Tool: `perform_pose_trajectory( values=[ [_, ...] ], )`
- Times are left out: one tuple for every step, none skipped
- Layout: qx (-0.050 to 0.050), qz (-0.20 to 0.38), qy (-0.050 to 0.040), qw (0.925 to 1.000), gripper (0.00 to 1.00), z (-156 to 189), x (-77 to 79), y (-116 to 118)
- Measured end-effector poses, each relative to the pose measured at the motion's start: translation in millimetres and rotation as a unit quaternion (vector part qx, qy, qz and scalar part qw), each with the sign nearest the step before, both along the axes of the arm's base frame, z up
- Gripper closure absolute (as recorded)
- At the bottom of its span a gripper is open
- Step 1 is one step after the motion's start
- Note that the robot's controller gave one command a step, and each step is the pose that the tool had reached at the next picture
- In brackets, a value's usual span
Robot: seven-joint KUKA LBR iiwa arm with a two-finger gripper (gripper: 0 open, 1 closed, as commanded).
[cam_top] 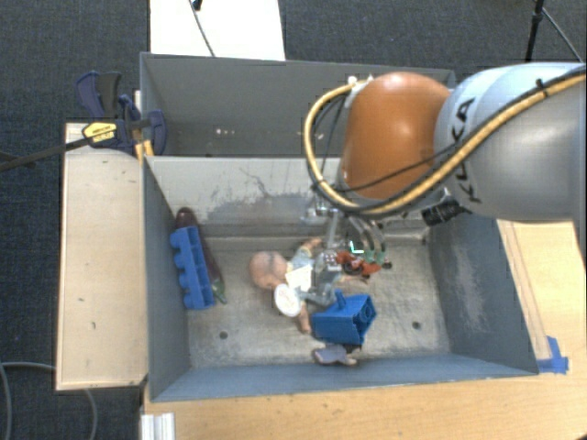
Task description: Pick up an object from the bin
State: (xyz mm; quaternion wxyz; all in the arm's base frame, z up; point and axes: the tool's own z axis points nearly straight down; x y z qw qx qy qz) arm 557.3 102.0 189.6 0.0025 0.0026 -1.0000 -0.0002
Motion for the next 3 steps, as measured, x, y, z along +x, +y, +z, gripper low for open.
perform_pose_trajectory(
  values=[
    [0.0, -0.001, -0.0038, 1.0, 0.0, 4.1, 1.8, -0.5],
    [-0.002, 0.035, -0.0119, 0.9993, 1.0, -109.7, 0.9, -12.2],
    [-0.002, 0.035, -0.0119, 0.9993, 1.0, -109.7, 0.9, -12.1]
  ],
)
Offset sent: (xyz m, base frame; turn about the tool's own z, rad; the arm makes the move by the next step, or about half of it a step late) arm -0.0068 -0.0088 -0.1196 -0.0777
